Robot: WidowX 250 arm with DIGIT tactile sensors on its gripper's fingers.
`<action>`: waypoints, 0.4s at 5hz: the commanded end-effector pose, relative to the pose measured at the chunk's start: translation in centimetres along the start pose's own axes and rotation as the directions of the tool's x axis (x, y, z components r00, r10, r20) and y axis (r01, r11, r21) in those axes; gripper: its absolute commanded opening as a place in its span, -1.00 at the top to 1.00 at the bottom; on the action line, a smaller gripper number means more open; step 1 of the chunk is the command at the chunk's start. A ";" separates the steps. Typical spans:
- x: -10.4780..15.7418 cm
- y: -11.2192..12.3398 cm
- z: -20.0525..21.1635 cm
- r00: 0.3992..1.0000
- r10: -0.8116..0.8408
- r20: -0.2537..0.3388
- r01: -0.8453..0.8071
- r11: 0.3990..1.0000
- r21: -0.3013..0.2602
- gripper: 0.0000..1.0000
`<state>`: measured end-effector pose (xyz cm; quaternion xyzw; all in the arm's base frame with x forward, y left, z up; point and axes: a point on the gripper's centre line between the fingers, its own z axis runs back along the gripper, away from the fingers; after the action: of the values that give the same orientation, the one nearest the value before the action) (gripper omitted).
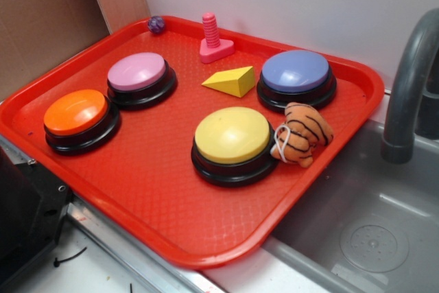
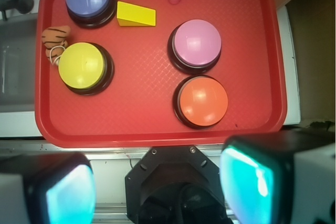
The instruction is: Push the orange button.
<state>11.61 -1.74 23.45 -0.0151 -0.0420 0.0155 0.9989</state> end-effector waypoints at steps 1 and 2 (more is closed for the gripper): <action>0.0 0.0 0.0 1.000 0.000 0.000 0.000 1.000 0.000 -1.00; 4.5 5.0 -5.2 0.967 0.239 -0.090 -0.232 0.969 0.080 -1.00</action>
<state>16.36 3.33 17.64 0.0170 0.0235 0.1374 0.9901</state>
